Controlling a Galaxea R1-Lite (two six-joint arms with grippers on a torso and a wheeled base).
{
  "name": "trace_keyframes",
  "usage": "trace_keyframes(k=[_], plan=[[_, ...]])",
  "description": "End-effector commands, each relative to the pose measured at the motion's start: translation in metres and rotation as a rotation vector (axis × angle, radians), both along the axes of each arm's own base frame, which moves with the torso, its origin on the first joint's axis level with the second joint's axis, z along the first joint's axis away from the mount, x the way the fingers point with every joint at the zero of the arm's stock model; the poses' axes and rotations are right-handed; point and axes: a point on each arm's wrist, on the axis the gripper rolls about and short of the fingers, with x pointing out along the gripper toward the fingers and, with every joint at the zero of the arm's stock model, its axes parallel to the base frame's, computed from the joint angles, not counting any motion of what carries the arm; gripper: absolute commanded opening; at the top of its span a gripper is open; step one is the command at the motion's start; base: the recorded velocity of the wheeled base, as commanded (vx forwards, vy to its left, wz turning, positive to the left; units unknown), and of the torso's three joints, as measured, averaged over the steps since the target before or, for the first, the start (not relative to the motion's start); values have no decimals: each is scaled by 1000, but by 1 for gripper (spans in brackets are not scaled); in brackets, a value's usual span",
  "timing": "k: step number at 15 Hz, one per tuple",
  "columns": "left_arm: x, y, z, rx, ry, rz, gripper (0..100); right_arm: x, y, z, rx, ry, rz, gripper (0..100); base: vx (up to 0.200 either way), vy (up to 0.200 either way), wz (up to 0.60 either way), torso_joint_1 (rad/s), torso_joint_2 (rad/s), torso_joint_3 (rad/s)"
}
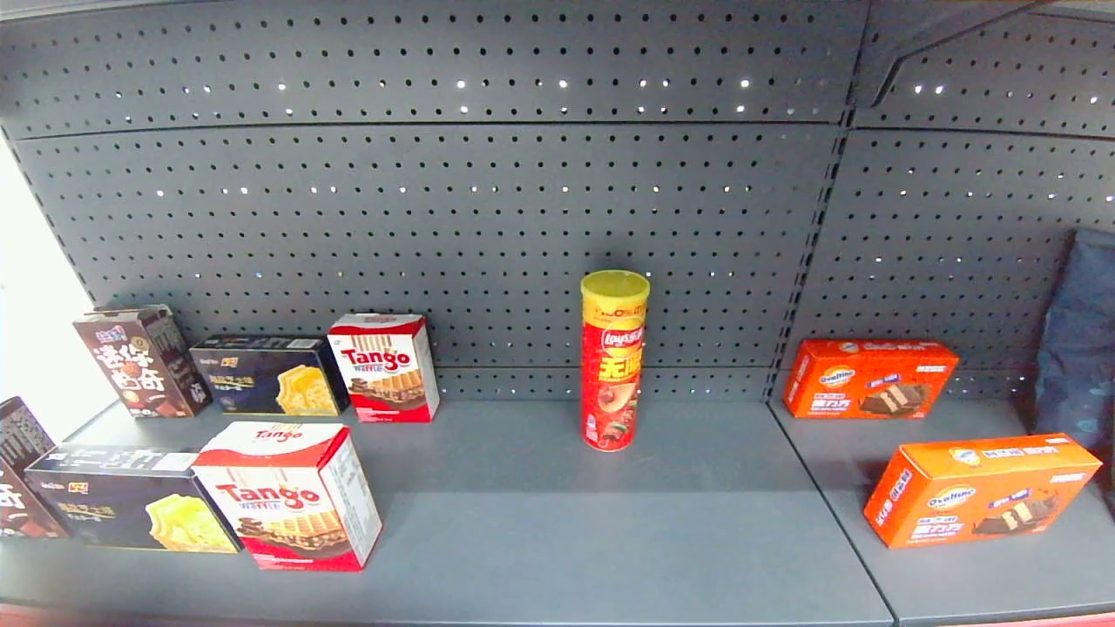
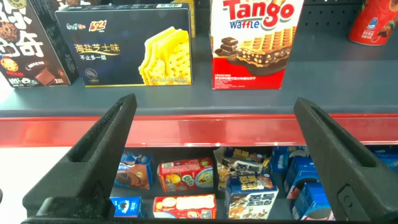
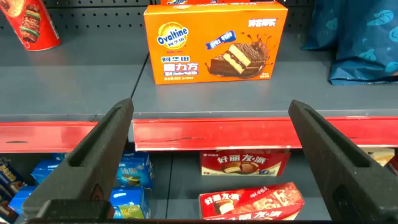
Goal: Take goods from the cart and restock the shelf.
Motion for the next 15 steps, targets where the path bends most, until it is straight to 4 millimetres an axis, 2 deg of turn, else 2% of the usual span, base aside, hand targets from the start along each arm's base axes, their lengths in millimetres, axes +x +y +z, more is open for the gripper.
trace_keyframes(k=[1,11,15], plan=[[0,0,0,0,0,0,100,0,0,0,0,0,0,100,0,0,0,0,0,0],[0,0,0,0,-2,0,100,0,0,0,0,1,2,100,0,0,0,0,0,0],[0,0,0,0,-2,0,100,0,0,0,0,1,0,100,0,0,600,1,2,1]])
